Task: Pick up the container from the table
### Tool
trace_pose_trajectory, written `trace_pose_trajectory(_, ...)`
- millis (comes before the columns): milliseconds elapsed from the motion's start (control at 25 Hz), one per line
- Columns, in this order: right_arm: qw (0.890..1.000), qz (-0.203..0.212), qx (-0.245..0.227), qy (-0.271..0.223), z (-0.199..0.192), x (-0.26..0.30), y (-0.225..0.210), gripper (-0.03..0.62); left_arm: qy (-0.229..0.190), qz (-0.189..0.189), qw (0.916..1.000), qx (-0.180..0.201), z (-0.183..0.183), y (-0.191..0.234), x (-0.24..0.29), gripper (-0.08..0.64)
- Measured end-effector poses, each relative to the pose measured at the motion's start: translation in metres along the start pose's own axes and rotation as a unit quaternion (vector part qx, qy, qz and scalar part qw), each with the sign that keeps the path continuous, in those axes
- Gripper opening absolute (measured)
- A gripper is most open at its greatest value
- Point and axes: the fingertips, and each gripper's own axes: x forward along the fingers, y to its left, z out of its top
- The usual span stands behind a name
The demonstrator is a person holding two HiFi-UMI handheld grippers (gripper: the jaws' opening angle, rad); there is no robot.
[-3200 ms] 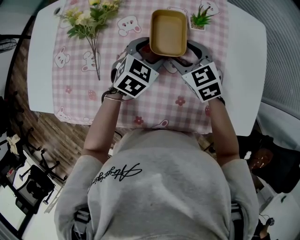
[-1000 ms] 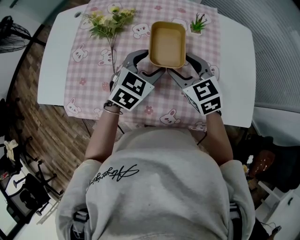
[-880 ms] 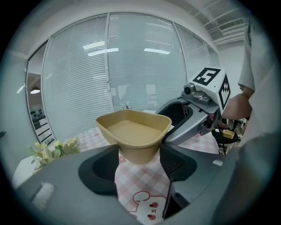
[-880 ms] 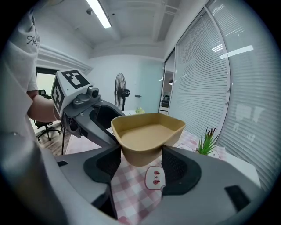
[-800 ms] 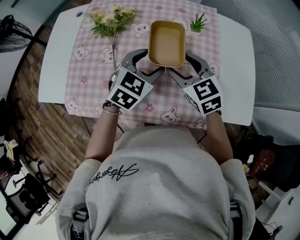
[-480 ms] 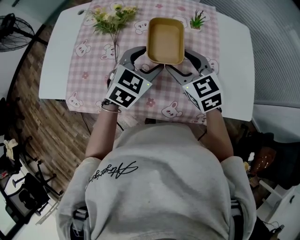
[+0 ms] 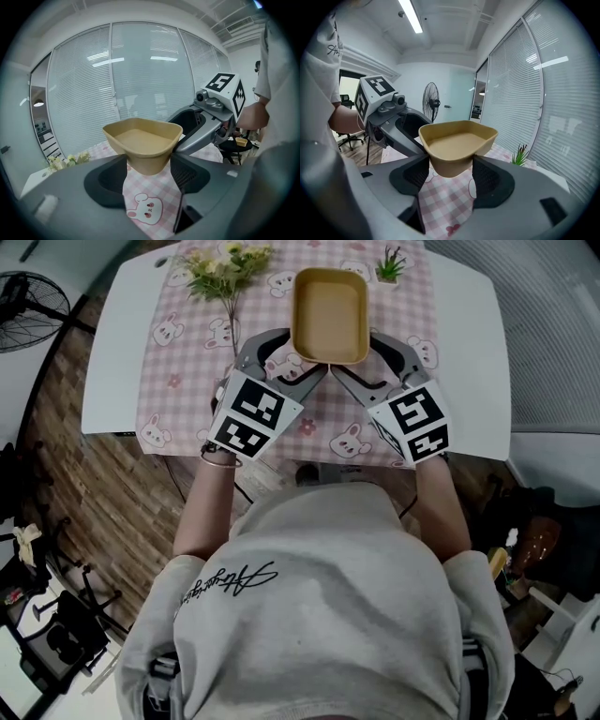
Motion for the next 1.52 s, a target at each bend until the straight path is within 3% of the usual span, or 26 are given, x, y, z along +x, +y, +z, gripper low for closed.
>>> trace_pose_trajectory(600, 1.0, 0.003, 0.005, -0.022, 0.004, -0.038, 0.028, 0.288, -0.003, 0.011, 0.9998, 0.014, 0.01, -0.035, -0.032, 0.287)
trace_pose_trajectory(1080, 0.998, 0.044, -0.006, -0.032, 0.003, -0.076, 0.043, 0.288, 0.001, 0.05, 0.9987, -0.007, 0.023, -0.073, -0.052, 0.285)
trace_pose_trajectory(1520, 0.998, 0.053, -0.016, -0.034, -0.01, -0.127, 0.06, 0.288, -0.002, 0.064, 0.9978, -0.018, 0.035, -0.125, -0.066, 0.285)
